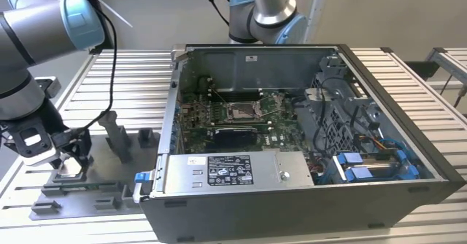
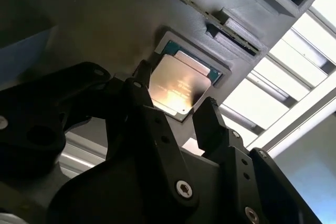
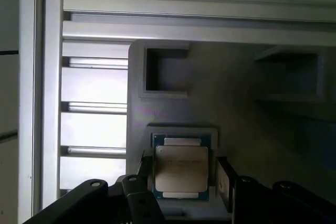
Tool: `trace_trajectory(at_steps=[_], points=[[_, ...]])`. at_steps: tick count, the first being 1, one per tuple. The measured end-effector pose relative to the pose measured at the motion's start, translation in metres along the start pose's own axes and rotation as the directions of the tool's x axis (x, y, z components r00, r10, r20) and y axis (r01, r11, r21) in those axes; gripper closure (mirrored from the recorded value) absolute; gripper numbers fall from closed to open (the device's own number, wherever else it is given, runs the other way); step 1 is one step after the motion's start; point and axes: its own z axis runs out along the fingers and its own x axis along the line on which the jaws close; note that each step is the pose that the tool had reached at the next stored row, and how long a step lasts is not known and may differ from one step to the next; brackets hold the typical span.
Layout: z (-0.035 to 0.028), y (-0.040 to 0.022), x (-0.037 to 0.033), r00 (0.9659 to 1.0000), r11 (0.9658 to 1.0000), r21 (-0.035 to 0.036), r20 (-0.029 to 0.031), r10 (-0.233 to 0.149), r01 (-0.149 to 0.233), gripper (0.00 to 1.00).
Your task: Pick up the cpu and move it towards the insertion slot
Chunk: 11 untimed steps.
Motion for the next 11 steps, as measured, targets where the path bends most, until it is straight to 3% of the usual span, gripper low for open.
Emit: trace_trajectory(at_steps=[11], points=[[0.0069,-0.0008,0.0015,1.0000,1.0000,0.0000,0.0000,0.000,0.000,0.00]])
